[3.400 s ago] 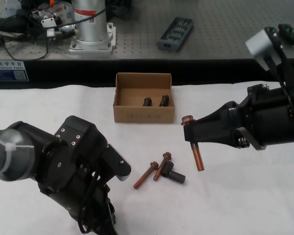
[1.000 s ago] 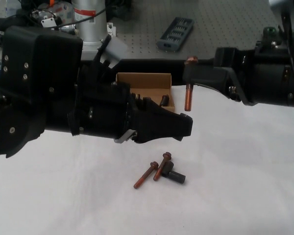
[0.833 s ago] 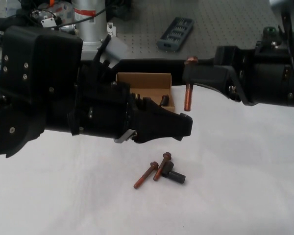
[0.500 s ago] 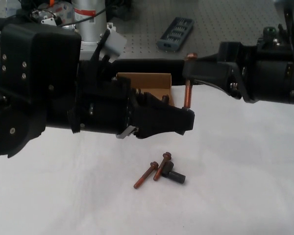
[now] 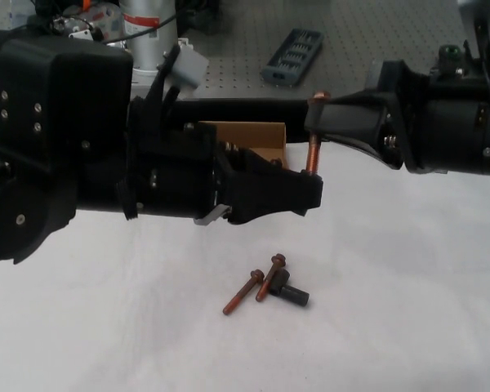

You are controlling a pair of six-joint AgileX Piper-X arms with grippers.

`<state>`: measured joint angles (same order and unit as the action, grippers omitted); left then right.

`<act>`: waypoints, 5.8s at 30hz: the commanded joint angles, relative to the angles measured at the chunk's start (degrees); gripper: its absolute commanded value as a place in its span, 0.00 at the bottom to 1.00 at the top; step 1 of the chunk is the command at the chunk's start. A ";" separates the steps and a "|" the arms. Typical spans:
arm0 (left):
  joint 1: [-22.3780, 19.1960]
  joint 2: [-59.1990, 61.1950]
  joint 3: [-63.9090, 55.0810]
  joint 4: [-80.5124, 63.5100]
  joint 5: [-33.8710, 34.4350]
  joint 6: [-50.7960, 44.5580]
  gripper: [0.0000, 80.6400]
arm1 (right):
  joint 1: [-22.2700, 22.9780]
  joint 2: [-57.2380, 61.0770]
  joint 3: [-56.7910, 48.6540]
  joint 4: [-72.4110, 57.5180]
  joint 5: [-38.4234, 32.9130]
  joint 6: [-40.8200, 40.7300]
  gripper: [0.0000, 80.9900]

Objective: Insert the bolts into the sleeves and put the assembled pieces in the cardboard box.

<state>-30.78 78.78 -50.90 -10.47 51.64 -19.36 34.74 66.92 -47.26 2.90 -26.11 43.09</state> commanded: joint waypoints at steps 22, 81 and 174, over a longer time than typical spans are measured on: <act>0.11 -0.83 -0.53 -2.47 -10.49 -1.64 0.01 | 0.08 -3.42 -0.28 0.78 4.99 -3.31 0.03; 4.71 3.15 -1.90 -15.09 -16.40 0.15 0.01 | -3.34 -6.00 -0.28 24.41 -10.20 -22.12 0.55; 15.06 -27.16 1.75 62.67 -19.99 31.29 0.01 | -16.57 -13.41 -0.28 52.61 -6.47 -40.63 0.04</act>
<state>-15.65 56.91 -51.15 52.70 31.11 12.48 18.10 53.92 -47.39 55.93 -33.04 2.98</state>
